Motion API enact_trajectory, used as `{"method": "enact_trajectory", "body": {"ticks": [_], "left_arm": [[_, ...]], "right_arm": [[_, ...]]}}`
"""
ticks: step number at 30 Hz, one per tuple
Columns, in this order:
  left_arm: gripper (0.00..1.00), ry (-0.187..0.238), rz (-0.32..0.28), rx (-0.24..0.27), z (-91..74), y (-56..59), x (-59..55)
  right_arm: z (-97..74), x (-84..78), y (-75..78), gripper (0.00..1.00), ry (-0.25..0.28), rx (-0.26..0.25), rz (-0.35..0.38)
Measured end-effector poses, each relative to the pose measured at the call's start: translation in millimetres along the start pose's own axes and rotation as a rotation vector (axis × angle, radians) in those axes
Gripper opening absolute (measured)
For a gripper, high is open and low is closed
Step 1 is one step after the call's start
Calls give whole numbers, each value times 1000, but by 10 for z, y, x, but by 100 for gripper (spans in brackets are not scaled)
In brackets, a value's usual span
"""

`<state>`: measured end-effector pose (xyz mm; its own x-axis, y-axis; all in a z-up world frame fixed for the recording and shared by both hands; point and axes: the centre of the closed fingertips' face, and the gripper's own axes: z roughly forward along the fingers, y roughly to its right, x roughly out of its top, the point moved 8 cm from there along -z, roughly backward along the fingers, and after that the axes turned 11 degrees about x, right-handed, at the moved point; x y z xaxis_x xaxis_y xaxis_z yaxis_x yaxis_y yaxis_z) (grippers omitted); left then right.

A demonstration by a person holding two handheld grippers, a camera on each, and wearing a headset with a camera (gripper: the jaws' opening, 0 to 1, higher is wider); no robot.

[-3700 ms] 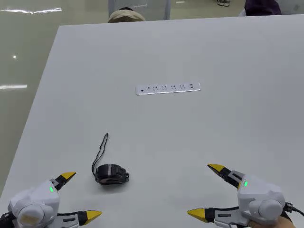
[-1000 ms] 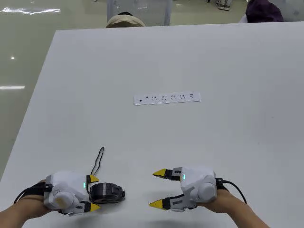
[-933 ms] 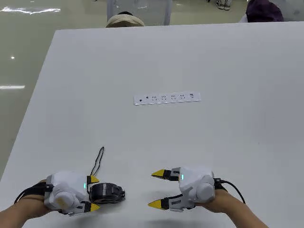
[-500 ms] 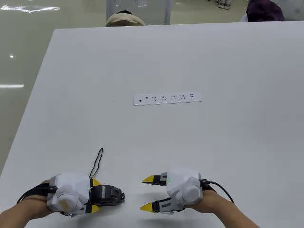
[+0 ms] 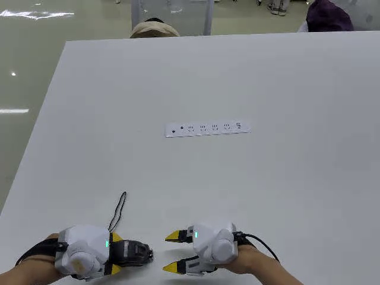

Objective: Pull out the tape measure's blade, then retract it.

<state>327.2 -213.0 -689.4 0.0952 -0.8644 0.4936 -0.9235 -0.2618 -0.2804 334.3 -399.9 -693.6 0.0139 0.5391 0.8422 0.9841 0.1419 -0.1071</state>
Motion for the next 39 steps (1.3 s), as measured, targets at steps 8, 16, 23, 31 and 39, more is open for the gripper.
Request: {"method": "enact_trajectory", "body": {"ticks": [8,16,23,31,39], "left_arm": [[29,7,-26,-1,-8,-7,-23],[29,26,-51,-5,-6,-8,-29],[29,45,-72,-5,-7,-9,-43],[28,60,-85,-5,-9,-12,-54],[28,79,-117,1,-23,-15,-84]], "right_arm": [[102,-4,47,31,5,14,-2],[167,-6,82,28,-5,29,-1],[236,-19,117,26,-23,44,-6],[312,-25,151,25,-40,63,-18],[368,-41,149,23,-51,76,-22]]}}
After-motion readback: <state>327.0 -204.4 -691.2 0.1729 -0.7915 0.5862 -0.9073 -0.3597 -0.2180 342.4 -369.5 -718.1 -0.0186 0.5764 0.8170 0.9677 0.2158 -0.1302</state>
